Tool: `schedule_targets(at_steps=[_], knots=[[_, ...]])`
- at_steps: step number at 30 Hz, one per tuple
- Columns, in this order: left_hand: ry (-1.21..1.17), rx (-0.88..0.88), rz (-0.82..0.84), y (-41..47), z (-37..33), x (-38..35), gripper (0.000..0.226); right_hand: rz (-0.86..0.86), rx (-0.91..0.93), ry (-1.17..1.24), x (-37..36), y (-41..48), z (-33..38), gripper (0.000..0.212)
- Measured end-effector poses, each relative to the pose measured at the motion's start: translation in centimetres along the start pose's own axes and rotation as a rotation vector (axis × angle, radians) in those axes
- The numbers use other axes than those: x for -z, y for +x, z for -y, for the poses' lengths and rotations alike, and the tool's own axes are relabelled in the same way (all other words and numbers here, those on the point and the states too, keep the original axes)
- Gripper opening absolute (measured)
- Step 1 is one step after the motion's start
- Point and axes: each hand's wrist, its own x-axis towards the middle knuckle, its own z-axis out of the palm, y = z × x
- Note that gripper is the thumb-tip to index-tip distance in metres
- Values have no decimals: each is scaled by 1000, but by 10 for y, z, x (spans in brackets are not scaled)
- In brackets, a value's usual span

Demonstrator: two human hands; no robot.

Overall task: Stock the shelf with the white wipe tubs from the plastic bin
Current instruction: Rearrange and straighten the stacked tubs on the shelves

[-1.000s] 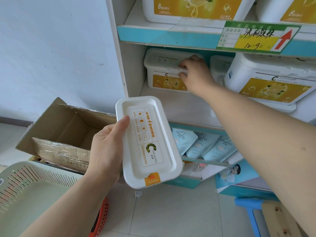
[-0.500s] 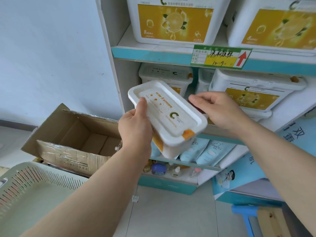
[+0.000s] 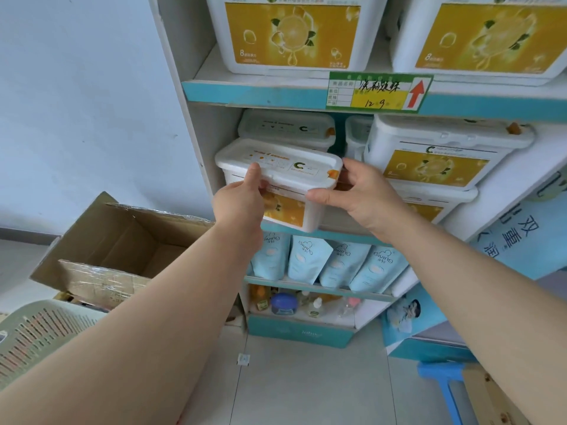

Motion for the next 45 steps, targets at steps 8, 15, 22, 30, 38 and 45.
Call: schedule_targets(at_steps=[8,15,22,30,38,45], knots=[[235,100,86,24,6,1,52,-133,36,-64,-8,22,-24,32],[447,-159,64,37,11,6,68,-228,23,-174,-22,23,-30,33],[482,-195,102,46,6,5,60,-284,-26,-143,-30,28,-30,32],[445,-370,40,-9,31,-8,49,-561,-51,-157,9,-25,-33,31],[731,-614,387,-36,46,-76,33,-718,-252,-446,85,-56,-54,55],[790,-715,422,-22,50,-106,16,-676,-177,-402,108,-42,-78,42]])
